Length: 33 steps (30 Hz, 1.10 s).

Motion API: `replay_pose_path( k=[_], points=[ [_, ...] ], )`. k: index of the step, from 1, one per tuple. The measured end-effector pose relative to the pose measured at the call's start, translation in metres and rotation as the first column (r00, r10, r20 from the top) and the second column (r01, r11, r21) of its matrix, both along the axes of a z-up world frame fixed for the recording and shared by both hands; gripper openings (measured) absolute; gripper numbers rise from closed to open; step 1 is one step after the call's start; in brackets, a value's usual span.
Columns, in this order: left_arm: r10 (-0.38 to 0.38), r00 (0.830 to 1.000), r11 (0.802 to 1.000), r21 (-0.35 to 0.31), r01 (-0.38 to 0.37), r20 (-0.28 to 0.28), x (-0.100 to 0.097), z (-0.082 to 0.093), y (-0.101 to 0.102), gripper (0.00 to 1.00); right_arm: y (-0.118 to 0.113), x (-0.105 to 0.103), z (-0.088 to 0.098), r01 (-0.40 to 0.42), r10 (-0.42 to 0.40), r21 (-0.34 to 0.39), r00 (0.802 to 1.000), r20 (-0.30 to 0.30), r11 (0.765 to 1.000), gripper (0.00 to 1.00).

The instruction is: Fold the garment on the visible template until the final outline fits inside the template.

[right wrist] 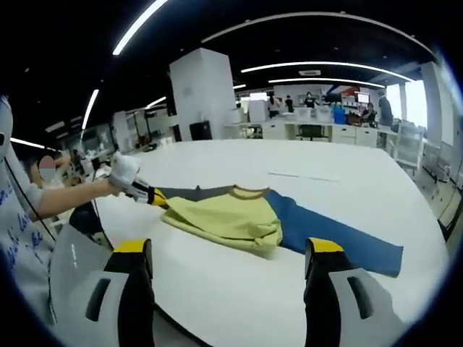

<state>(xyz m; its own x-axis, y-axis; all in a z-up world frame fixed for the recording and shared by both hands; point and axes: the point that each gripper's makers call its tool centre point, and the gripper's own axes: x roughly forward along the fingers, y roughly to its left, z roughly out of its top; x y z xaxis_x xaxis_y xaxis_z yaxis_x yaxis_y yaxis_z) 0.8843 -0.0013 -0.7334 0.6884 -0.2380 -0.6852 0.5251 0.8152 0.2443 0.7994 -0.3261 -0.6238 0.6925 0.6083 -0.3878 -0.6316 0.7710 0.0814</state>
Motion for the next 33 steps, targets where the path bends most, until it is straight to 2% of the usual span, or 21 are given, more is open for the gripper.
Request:
replay_pose_path(
  k=[4,6,8,11,16,18,22,24,28,32,33],
  points=[
    [0.018,1.0,1.0,-0.006,-0.018,-0.006,0.001,-0.003,0.005,0.0,0.006,0.012,-0.007,-0.051,0.052,-0.037,0.998,0.025,0.998,0.68],
    [0.028,1.0,0.999,-0.016,-0.028,-0.014,0.0,-0.005,0.007,0.0,0.013,0.016,-0.007,-0.094,0.096,-0.038,0.994,0.051,0.995,0.57],
    [0.025,0.999,1.0,-0.014,-0.025,-0.02,-0.001,-0.007,0.007,0.0,0.013,0.02,-0.01,-0.092,0.093,-0.039,0.995,0.037,0.995,0.53],
    [0.017,1.0,1.0,0.015,-0.017,-0.026,-0.001,-0.011,0.011,0.0,0.016,0.026,-0.018,-0.123,0.127,-0.094,0.991,0.034,0.988,0.44],
    [0.036,0.999,0.999,0.005,-0.036,-0.034,-0.001,-0.014,0.016,0.0,0.021,0.038,-0.025,-0.148,0.148,-0.056,0.989,0.001,0.987,0.26],
    [0.044,0.998,0.999,0.004,-0.044,-0.035,-0.001,-0.015,0.019,0.0,0.023,0.043,-0.029,-0.156,0.156,-0.062,0.988,-0.011,0.986,0.23],
    [0.059,0.997,0.998,0.001,-0.059,-0.054,-0.001,-0.023,0.024,0.0,0.023,0.055,-0.044,-0.18,0.178,-0.146,0.984,-0.024,0.973,0.17],
    [0.061,0.996,0.998,-0.002,-0.062,-0.062,-0.002,-0.025,0.024,0.0,0.025,0.061,-0.049,-0.184,0.181,-0.156,0.983,-0.032,0.971,0.16],
    [0.051,0.996,0.999,0.008,-0.051,-0.073,-0.004,-0.028,0.023,0.0,0.023,0.077,-0.059,-0.179,0.18,-0.214,0.984,-0.016,0.96,0.09],
    [0.044,0.996,0.999,0.017,-0.042,-0.081,-0.005,-0.029,0.023,0.0,0.022,0.094,-0.073,-0.174,0.169,-0.223,0.985,-0.042,0.959,0.09],
    [0.04,0.996,0.999,0.022,-0.038,-0.083,-0.004,-0.03,0.023,0.0,0.021,0.1,-0.078,-0.176,0.169,-0.253,0.984,-0.05,0.951,0.09]
  ],
)
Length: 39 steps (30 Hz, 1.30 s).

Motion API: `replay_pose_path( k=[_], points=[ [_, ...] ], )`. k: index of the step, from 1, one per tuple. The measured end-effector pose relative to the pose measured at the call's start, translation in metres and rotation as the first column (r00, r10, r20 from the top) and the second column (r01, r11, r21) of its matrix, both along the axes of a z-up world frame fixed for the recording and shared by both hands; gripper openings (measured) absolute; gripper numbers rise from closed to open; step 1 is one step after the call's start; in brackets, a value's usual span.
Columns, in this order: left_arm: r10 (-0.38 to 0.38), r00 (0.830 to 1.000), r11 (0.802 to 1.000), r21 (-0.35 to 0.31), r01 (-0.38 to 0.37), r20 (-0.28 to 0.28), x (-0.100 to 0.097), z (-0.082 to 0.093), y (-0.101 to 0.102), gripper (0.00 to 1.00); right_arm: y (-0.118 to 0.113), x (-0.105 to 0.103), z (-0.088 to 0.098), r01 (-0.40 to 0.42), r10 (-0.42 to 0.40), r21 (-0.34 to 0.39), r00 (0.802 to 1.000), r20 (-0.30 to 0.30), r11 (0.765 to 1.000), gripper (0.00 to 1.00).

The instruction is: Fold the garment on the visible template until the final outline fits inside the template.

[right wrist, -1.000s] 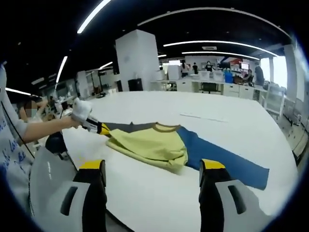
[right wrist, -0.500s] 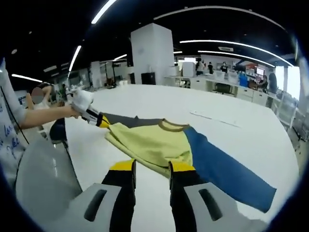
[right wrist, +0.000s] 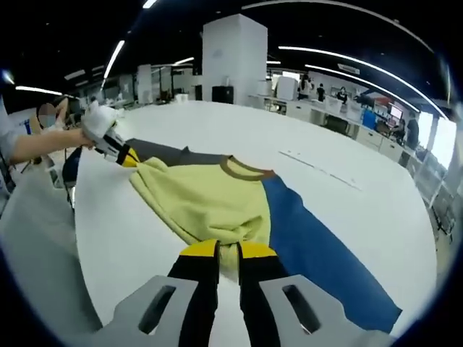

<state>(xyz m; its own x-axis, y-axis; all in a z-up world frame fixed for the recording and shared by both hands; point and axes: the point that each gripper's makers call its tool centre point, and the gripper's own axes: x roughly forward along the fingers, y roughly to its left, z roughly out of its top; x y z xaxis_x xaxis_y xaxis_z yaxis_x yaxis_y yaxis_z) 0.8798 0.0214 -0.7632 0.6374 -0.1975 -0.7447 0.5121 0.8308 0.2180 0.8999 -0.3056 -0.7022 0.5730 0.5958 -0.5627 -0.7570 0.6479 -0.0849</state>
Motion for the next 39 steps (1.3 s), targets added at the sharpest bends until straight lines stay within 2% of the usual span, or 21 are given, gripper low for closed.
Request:
replay_pose_path(
  k=[9,17,21,27,31,39],
  points=[
    [-0.012,1.0,1.0,0.014,0.012,-0.016,0.0,-0.002,0.0,0.0,-0.003,0.025,-0.017,-0.003,0.003,-0.046,1.0,-0.011,0.999,0.09],
    [-0.006,1.0,1.0,0.021,0.006,-0.027,0.002,-0.007,0.002,0.0,0.004,0.034,-0.025,-0.039,0.039,-0.068,0.999,-0.002,0.997,0.11],
    [-0.007,0.999,1.0,0.028,0.008,-0.033,0.002,-0.009,0.002,0.0,0.003,0.037,-0.037,-0.069,0.07,-0.133,0.998,0.001,0.989,0.12],
    [-0.007,1.0,1.0,0.026,0.008,-0.03,0.002,-0.009,0.002,0.0,0.007,0.043,-0.037,-0.079,0.08,-0.12,0.997,0.007,0.99,0.12],
    [-0.012,1.0,0.999,0.03,0.013,-0.029,0.001,-0.01,0.002,0.0,0.013,0.042,-0.04,-0.125,0.126,-0.115,0.992,0.0,0.985,0.11],
    [-0.026,0.999,0.999,0.044,0.027,-0.028,0.001,-0.01,0.001,0.0,0.02,0.036,-0.05,-0.185,0.181,-0.115,0.983,-0.042,0.976,0.1]
  ],
)
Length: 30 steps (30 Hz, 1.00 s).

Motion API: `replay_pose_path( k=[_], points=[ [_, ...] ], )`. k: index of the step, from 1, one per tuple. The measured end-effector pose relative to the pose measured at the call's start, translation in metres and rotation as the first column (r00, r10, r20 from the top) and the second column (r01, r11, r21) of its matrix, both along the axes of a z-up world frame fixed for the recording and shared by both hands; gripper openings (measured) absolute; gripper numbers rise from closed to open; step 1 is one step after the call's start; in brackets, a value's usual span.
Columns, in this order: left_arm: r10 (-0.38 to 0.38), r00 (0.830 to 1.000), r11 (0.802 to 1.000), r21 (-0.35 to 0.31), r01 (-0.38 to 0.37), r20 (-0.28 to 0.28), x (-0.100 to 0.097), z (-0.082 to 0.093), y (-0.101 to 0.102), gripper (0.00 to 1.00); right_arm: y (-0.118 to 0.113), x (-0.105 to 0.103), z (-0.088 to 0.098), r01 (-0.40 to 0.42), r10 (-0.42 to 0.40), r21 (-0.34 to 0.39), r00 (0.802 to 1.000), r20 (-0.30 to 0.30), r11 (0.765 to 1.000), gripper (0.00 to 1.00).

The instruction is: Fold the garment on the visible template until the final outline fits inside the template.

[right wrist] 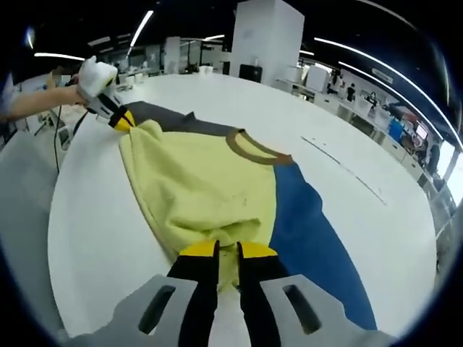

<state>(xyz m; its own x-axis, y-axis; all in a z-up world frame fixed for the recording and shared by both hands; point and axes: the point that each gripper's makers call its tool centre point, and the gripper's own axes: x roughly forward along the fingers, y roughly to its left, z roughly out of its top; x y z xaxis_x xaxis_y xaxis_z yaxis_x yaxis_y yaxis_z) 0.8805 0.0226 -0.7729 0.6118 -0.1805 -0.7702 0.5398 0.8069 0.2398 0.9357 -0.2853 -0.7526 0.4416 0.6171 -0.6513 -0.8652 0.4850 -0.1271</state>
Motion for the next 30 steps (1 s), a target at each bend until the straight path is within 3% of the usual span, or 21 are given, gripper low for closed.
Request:
replay_pose_path(
  k=[9,21,27,30],
  points=[
    [0.012,1.0,1.0,-0.021,-0.012,-0.009,-0.002,0.0,-0.001,0.0,0.0,-0.003,-0.007,-0.019,0.018,-0.038,1.0,-0.005,0.999,0.03],
    [0.007,0.999,0.999,-0.046,-0.009,-0.032,-0.017,0.002,-0.005,0.0,-0.011,-0.018,0.002,0.005,-0.005,-0.055,1.0,-0.005,0.998,0.01],
    [0.007,1.0,0.998,-0.06,-0.008,-0.021,-0.027,0.011,-0.005,0.0,-0.024,-0.03,0.012,0.042,-0.042,-0.024,0.999,-0.008,0.999,0.01],
    [-0.004,1.0,0.999,-0.046,0.003,-0.014,-0.032,0.015,-0.003,0.0,-0.03,-0.033,0.026,0.093,-0.093,0.031,0.996,0.017,0.995,0.01]
  ],
)
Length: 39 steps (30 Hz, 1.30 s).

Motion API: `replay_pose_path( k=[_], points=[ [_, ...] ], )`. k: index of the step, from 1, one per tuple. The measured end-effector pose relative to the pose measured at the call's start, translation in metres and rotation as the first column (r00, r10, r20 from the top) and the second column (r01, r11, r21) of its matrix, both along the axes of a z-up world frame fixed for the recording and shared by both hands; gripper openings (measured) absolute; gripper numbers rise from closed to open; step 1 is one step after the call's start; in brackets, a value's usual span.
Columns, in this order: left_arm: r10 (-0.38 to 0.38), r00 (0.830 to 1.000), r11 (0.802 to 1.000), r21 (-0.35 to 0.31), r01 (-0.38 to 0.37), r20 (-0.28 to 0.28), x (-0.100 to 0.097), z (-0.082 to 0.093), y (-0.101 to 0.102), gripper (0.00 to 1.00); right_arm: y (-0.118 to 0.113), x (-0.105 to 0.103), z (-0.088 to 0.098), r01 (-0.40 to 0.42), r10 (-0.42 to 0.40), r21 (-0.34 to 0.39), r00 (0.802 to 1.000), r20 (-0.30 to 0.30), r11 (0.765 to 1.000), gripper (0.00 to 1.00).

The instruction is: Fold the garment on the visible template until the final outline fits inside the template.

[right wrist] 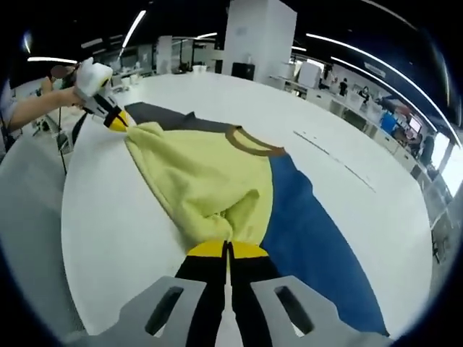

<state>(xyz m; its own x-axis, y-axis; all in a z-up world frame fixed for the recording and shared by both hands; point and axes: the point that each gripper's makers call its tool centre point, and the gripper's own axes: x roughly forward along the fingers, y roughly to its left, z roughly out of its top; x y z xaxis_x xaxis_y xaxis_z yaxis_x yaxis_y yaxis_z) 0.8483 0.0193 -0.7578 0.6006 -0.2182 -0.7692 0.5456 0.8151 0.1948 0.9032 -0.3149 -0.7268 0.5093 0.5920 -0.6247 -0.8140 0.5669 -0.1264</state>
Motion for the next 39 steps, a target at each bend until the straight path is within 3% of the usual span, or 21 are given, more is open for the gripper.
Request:
replay_pose_path(
  k=[3,9,14,19,27,39],
  points=[
    [0.012,1.0,1.0,-0.019,-0.011,0.019,-0.003,0.011,0.002,0.0,-0.006,-0.005,0.017,0.032,-0.033,0.044,0.999,0.028,0.999,0.01],
    [-0.007,1.0,1.0,-0.021,0.007,0.013,-0.016,0.026,0.002,0.0,-0.015,-0.015,0.037,0.044,-0.048,0.066,0.998,0.051,0.997,0.01],
    [-0.034,0.999,0.999,-0.019,0.034,0.016,-0.031,0.039,-0.004,0.0,-0.019,-0.034,0.061,0.037,-0.044,0.085,0.995,0.087,0.996,0.01],
    [-0.047,0.999,0.999,-0.027,0.047,0.014,-0.049,0.047,-0.008,0.0,-0.026,-0.051,0.085,0.042,-0.057,0.149,0.994,0.095,0.988,0.01],
    [-0.07,0.997,0.997,-0.044,0.068,-0.041,-0.078,0.06,-0.02,0.0,-0.031,-0.096,0.097,0.008,-0.016,0.095,0.996,0.087,0.995,0.01],
    [-0.11,0.994,0.993,-0.055,0.108,-0.021,-0.104,0.096,-0.028,0.0,-0.044,-0.139,0.11,-0.001,-0.002,0.051,0.998,0.068,0.999,0.01]
  ],
)
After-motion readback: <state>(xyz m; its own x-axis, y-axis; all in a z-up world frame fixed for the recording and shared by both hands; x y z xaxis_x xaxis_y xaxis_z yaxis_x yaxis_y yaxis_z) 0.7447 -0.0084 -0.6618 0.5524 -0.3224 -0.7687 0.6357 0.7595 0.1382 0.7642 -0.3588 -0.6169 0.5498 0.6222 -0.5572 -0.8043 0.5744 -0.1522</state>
